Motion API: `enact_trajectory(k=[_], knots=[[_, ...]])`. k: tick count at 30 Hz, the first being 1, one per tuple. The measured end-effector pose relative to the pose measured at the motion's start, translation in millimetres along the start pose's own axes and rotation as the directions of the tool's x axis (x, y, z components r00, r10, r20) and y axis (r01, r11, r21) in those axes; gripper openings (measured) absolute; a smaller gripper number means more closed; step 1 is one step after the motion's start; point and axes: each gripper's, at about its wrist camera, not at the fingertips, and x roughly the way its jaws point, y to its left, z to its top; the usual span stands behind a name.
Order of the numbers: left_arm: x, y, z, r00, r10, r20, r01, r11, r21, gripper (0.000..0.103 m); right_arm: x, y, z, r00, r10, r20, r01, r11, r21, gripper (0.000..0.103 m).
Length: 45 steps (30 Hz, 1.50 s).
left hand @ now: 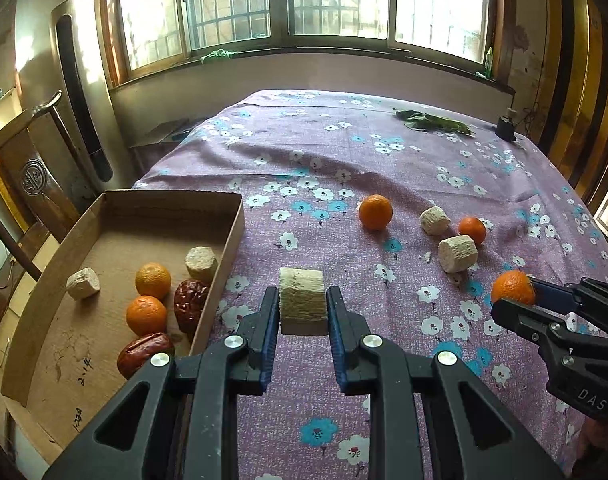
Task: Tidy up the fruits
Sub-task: 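Carry the held white block and orange over the cardboard box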
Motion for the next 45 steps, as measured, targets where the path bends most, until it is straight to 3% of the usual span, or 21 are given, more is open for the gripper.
enact_trajectory(k=[22,45], knots=[[-24.2,43.6,-6.4,0.997,0.064,0.042,-0.062,0.997,-0.051,0.022,2.7,62.5,14.4,0.997,0.074,-0.004,-0.074,0.992,-0.105,0.040],[-30.9,130.5,-17.4,0.983,0.185,0.022,-0.178,0.969,-0.171,0.022,39.2,146.5,39.2,0.985,0.165,-0.059,-0.175,0.951,-0.256,0.040]])
